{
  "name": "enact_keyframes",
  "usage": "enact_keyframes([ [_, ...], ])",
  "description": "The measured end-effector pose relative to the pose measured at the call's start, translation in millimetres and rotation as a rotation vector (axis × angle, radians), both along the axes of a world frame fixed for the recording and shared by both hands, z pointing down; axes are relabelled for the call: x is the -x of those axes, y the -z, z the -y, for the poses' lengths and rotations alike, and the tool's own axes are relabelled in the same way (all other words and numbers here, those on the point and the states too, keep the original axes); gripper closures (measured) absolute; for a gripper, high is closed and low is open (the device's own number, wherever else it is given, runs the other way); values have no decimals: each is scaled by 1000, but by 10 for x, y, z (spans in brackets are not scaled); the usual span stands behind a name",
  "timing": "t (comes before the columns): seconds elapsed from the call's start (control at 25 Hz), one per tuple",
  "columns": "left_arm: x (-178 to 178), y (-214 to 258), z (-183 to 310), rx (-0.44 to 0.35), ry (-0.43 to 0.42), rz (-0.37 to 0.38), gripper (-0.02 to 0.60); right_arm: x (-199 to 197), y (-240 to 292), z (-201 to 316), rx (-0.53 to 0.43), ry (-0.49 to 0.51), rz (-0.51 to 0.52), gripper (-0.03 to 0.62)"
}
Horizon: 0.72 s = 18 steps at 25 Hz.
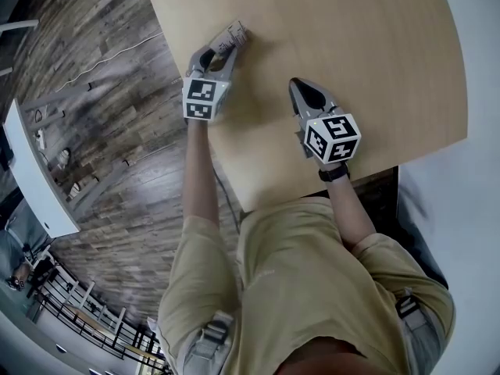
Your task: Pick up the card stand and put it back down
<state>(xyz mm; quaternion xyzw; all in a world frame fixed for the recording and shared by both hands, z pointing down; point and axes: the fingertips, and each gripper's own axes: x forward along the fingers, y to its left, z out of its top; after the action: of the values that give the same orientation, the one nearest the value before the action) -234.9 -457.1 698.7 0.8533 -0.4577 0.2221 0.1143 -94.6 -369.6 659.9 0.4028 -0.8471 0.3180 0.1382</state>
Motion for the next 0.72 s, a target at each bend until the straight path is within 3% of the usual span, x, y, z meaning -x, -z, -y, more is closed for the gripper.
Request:
enact_keyframes([
  [0.12,7,-1,-55,13,9,-10,455,-27,54,-22,-9,-13,-6,589],
  [0.2,40,59,-75,8,26,-29,380,-38,117,-26,-19,-19,-7,589],
  [0.44,187,327,-314,4,105,-76,308,-73,397,-131,-59,-40,-14,589],
  [0.72,154,838,-808,-71,225,-196,311,-132,867,-331,-150,-54,-20,589],
])
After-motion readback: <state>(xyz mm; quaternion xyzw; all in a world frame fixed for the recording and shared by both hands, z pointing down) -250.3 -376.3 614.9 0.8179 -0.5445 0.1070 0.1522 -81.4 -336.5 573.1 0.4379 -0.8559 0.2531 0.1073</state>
